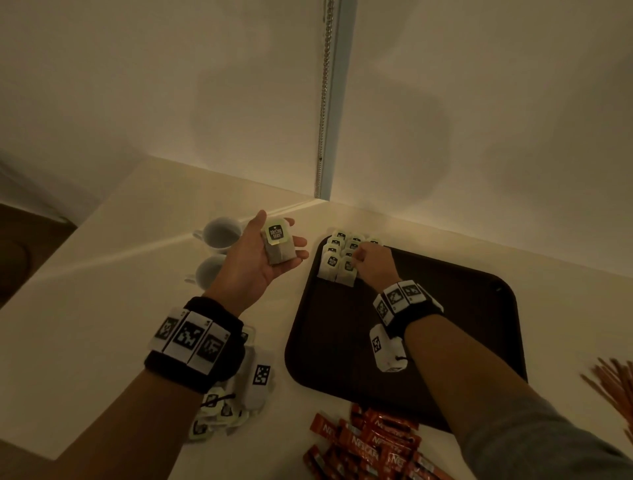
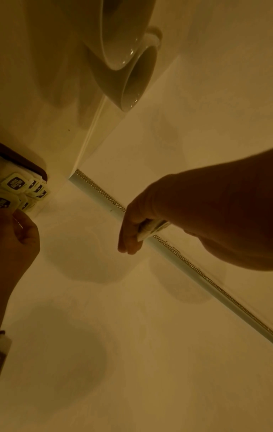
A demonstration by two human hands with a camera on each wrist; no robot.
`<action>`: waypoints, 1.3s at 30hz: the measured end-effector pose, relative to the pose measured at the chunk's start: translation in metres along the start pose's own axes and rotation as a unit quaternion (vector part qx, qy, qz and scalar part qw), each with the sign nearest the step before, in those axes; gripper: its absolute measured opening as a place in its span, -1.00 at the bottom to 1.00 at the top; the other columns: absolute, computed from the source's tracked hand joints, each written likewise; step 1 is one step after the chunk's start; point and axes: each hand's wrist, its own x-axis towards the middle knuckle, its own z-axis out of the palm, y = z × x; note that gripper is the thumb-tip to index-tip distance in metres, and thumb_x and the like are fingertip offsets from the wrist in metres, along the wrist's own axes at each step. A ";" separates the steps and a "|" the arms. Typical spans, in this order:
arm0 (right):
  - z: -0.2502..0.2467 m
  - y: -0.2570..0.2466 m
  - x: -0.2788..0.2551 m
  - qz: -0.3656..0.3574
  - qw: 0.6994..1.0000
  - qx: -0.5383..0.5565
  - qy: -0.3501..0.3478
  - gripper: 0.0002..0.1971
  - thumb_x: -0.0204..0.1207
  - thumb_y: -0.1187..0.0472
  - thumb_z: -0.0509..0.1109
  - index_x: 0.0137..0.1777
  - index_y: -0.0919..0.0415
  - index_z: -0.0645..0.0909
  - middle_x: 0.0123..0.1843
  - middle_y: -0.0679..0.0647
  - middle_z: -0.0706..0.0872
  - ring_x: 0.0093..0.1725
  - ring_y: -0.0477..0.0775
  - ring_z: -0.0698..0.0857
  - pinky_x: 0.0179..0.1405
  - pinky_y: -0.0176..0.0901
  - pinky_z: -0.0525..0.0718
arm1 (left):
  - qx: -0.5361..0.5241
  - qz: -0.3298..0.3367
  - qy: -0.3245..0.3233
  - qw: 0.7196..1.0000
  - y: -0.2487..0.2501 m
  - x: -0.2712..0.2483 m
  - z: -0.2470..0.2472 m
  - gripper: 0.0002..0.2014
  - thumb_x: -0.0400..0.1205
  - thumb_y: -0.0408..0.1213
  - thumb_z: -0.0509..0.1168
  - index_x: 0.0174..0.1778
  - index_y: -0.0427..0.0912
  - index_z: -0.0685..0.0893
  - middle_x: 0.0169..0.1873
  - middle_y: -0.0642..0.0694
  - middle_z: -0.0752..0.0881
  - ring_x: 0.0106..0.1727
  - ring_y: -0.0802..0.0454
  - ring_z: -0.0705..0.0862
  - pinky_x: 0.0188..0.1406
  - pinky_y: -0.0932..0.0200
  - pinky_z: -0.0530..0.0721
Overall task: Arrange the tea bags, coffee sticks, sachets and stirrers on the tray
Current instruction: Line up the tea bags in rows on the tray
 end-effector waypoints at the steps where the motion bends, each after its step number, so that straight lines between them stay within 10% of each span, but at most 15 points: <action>1: 0.000 -0.001 0.000 0.005 1.000 0.000 -0.002 -0.96 0.53 0.32 0.38 -0.06 0.25 0.66 0.05 0.17 0.73 0.10 0.09 0.68 0.07 -0.14 0.63 | 0.001 0.000 -0.001 1.000 0.000 0.000 0.000 -0.49 0.75 0.10 -0.15 0.09 -0.17 0.60 -0.23 -0.20 0.77 -0.23 -0.06 0.77 -0.32 0.22 0.74; 8: -0.042 -0.064 -0.024 -0.111 0.970 0.207 0.069 -0.83 0.54 0.05 0.40 0.00 0.14 0.65 -0.05 0.06 0.71 -0.11 -0.07 0.63 -0.16 -0.44 0.58 | 0.017 -0.009 -0.015 1.000 0.004 0.003 0.009 -0.38 0.71 0.22 -0.27 0.13 -0.13 0.57 -0.24 -0.23 0.81 -0.28 -0.11 0.80 -0.42 0.24 0.71; 14: -0.098 -0.129 -0.059 -0.313 0.929 0.195 -0.029 -0.94 0.50 0.19 0.46 -0.08 0.15 0.72 -0.15 -0.05 0.69 -0.20 -0.24 0.58 -0.25 -0.55 0.46 | 0.095 0.036 -0.042 0.994 0.010 -0.001 0.027 -0.51 0.72 0.15 -0.09 0.20 -0.08 0.60 -0.04 -0.17 0.80 -0.10 -0.09 0.79 -0.30 0.18 0.71; 16: -0.108 -0.131 -0.060 -0.320 0.917 0.236 -0.029 -0.97 0.51 0.27 0.44 -0.09 0.21 0.70 -0.24 -0.12 0.69 -0.27 -0.20 0.62 -0.27 -0.53 0.48 | 0.155 0.108 -0.054 0.980 0.013 -0.006 0.026 -0.78 0.70 -0.10 0.20 0.16 -0.08 0.65 -0.01 -0.08 0.79 0.01 -0.02 0.78 -0.13 0.14 0.71; 20: -0.125 -0.128 -0.063 -0.315 0.875 0.368 -0.024 -0.87 0.51 0.40 0.39 -0.08 0.16 0.65 -0.33 -0.21 0.72 -0.30 -0.23 0.62 -0.23 -0.41 0.55 | 0.182 0.238 -0.012 0.954 0.020 -0.014 0.026 -0.69 0.52 -0.51 0.41 0.16 -0.18 0.69 -0.12 0.06 0.81 -0.09 0.14 0.75 -0.07 0.20 0.73; 29: -0.146 -0.134 -0.081 -0.312 0.883 0.351 -0.007 -0.85 0.52 0.40 0.39 -0.11 0.13 0.65 -0.31 -0.19 0.74 -0.28 -0.28 0.64 -0.23 -0.47 0.54 | 0.166 0.286 -0.003 0.944 0.024 -0.028 0.036 -0.79 0.54 -0.41 0.41 0.02 -0.04 0.73 -0.11 0.03 0.80 -0.07 0.09 0.76 -0.11 0.19 0.73; 34: -0.153 -0.133 -0.084 -0.313 0.896 0.315 -0.003 -0.88 0.51 0.32 0.42 -0.09 0.05 0.67 -0.17 0.15 0.73 -0.11 0.02 0.66 0.05 0.00 0.60 | 0.165 0.293 -0.017 0.942 0.025 -0.030 0.039 -0.77 0.59 -0.36 0.37 0.10 0.02 0.68 0.04 -0.07 0.79 0.03 -0.02 0.76 -0.11 0.15 0.73; 39: -0.158 -0.135 -0.089 -0.312 0.910 0.274 0.014 -0.88 0.51 0.31 0.43 -0.10 0.05 0.68 -0.24 -0.01 0.72 -0.20 -0.13 0.65 -0.04 -0.26 0.58 | 0.146 0.286 -0.012 0.947 0.027 -0.030 0.040 -0.87 0.65 -0.30 0.30 0.03 -0.16 0.74 -0.01 -0.15 0.79 0.07 -0.06 0.75 -0.08 0.15 0.71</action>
